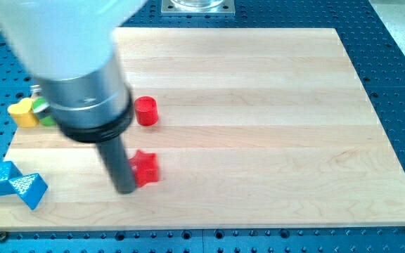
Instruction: Push the red blocks towards the center of the board
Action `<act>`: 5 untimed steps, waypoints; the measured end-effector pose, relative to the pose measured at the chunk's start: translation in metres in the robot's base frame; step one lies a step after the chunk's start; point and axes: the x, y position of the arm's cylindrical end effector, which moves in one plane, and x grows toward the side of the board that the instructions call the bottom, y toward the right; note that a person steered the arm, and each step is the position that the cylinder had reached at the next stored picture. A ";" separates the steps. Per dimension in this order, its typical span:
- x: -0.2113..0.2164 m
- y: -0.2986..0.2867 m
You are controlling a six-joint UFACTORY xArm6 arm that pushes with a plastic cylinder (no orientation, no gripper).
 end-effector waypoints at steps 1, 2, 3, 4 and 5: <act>-0.007 0.037; -0.020 0.037; -0.040 0.039; -0.019 0.042; -0.040 0.059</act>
